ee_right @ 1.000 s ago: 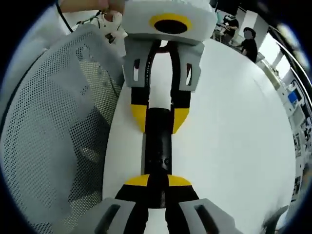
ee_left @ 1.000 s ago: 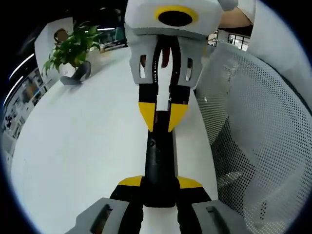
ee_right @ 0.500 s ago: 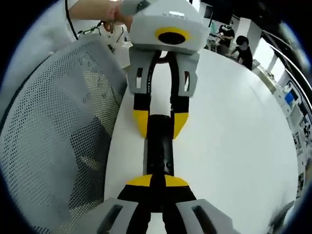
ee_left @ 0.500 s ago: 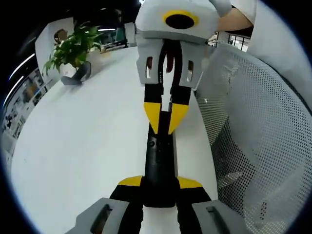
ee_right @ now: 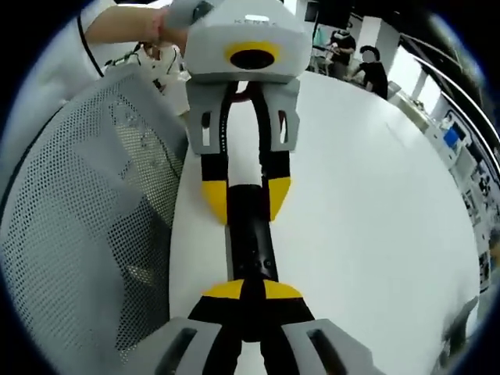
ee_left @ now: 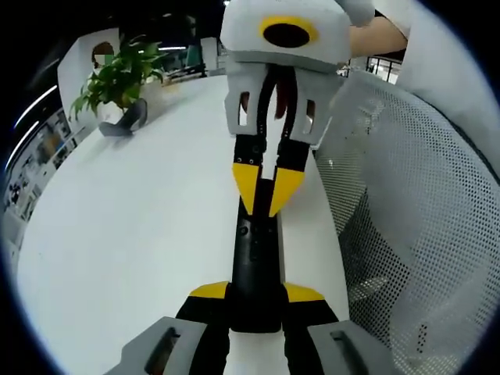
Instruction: Press the specified remote control buttons in sequence, fully releasing each button before pressing the next.
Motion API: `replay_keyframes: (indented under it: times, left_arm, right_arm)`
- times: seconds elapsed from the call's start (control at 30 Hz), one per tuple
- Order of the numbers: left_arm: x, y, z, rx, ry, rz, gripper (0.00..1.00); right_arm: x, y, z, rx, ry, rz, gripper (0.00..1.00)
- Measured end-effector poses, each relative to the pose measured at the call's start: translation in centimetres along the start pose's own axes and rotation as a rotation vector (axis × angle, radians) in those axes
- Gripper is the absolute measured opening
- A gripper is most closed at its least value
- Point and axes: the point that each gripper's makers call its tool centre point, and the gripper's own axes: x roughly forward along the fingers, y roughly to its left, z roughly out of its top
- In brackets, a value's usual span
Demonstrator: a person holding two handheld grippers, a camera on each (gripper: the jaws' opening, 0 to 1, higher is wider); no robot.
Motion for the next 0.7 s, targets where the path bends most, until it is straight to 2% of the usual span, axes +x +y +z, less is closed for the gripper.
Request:
replay_keyframes:
  times: [0.17, 0.5, 0.67, 0.7]
  left_arm:
    - [-0.01, -0.04, -0.01, -0.022, -0.03, 0.019, 0.24]
    - [0.08, 0.01, -0.07, -0.021, -0.032, 0.022, 0.24]
    - [0.09, 0.01, -0.03, -0.02, -0.033, 0.022, 0.24]
    - [0.1, 0.02, -0.02, -0.02, -0.031, 0.022, 0.24]
  right_arm:
    - [0.02, 0.05, 0.09, 0.012, -0.017, -0.006, 0.03]
    - [0.12, -0.01, 0.13, -0.037, 0.021, 0.024, 0.03]
    - [0.22, -0.22, 0.15, -0.026, 0.034, 0.034, 0.01]
    - [0.21, -0.14, 0.06, -0.077, 0.064, 0.04, 0.01]
